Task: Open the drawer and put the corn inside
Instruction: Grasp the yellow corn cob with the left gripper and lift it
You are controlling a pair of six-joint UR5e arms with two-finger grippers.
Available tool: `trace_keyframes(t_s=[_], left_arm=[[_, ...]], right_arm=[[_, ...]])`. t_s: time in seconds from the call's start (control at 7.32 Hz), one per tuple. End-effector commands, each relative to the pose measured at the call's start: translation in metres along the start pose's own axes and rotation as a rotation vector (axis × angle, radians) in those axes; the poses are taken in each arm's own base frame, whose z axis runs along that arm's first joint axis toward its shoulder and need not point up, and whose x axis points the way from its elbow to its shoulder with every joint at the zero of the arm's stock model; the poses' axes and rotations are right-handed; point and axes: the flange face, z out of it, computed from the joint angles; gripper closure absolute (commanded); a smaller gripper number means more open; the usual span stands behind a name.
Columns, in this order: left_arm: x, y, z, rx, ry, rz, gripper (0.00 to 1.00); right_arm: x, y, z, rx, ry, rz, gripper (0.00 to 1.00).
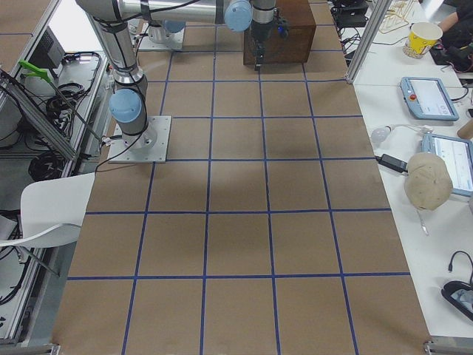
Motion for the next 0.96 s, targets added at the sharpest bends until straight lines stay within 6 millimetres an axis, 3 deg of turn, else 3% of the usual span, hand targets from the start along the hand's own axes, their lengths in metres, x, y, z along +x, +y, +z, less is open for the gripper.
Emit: trace_keyframes(t_s=[0.0,0.27,0.55,0.82], left_arm=[[0.008,-0.002,-0.062,0.046,0.008,0.0,1.0],[0.033,-0.004,-0.125,0.074,0.034,0.022,1.0],[0.092,-0.012,-0.182,0.079,0.024,0.037,1.0],[0.163,-0.026,-0.206,0.094,0.003,0.026,1.0]], right_arm=[[0.0,0.0,0.0,0.0,0.0,0.0,0.0],[0.0,0.0,0.0,0.002,0.0,0.0,0.0],[0.0,0.0,-0.001,0.003,-0.002,0.0,0.0],[0.0,0.0,0.0,0.0,-0.003,0.0,0.0]])
